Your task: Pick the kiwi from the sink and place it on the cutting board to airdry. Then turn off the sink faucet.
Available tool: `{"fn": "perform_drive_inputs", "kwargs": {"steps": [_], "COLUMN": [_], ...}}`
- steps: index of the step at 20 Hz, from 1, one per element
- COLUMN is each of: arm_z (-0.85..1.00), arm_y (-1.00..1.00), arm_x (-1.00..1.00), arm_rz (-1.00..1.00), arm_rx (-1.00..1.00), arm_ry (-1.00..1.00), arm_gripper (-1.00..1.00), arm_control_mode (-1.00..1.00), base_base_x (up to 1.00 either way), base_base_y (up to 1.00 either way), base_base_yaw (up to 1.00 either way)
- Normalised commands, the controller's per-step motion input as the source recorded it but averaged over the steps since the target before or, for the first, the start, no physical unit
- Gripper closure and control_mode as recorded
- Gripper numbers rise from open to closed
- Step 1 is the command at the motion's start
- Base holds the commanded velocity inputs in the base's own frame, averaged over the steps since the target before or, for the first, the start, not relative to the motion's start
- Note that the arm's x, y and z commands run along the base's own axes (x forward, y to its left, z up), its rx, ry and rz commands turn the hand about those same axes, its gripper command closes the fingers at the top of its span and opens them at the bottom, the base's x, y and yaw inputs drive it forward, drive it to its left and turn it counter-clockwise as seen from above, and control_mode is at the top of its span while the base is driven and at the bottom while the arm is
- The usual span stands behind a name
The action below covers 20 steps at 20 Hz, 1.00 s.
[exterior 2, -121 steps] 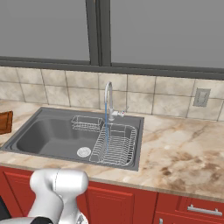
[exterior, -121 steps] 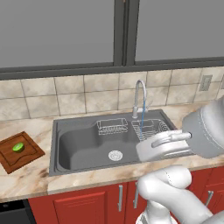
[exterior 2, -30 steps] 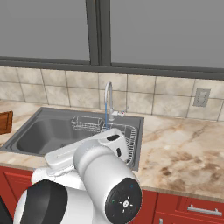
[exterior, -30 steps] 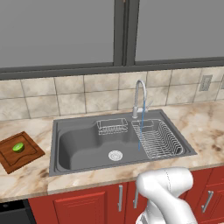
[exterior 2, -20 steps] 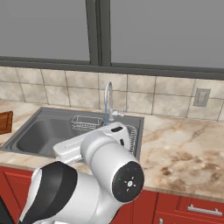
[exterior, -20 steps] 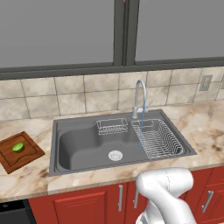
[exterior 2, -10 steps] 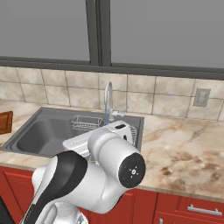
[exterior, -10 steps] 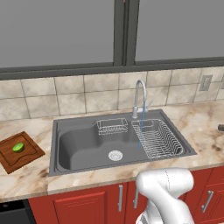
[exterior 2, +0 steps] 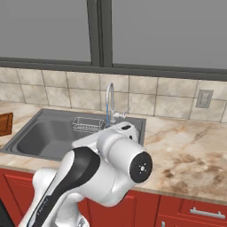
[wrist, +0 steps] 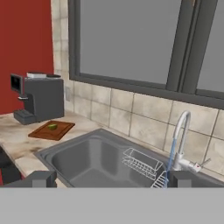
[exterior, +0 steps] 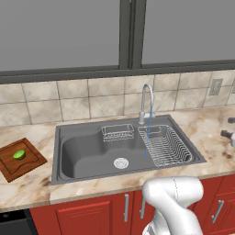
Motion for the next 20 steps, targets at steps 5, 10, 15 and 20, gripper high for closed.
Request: {"fn": "perform_drive_inputs", "kwargs": {"steps": [5, 10, 15, 20], "arm_z": [-0.03, 0.0, 0.0, -0.11], "arm_y": [-0.09, -0.01, 0.0, 0.0], "arm_x": [0.27, 0.25, 0.27, 0.35], "arm_rz": [0.08, 0.07, 0.02, 0.02], "arm_rx": [0.02, 0.02, 0.0, 0.0], "arm_ry": [0.0, 0.0, 0.0, 0.0], "arm_gripper": [-1.0, -1.0, -1.0, -1.0], "arm_control_mode": [-1.0, -1.0, -1.0, -1.0], "base_base_x": [0.0, 0.0, 0.0, 0.0], "base_base_y": [0.0, 0.0, 0.0, 0.0], "base_base_yaw": [0.0, 0.0, 0.0, 0.0]}}
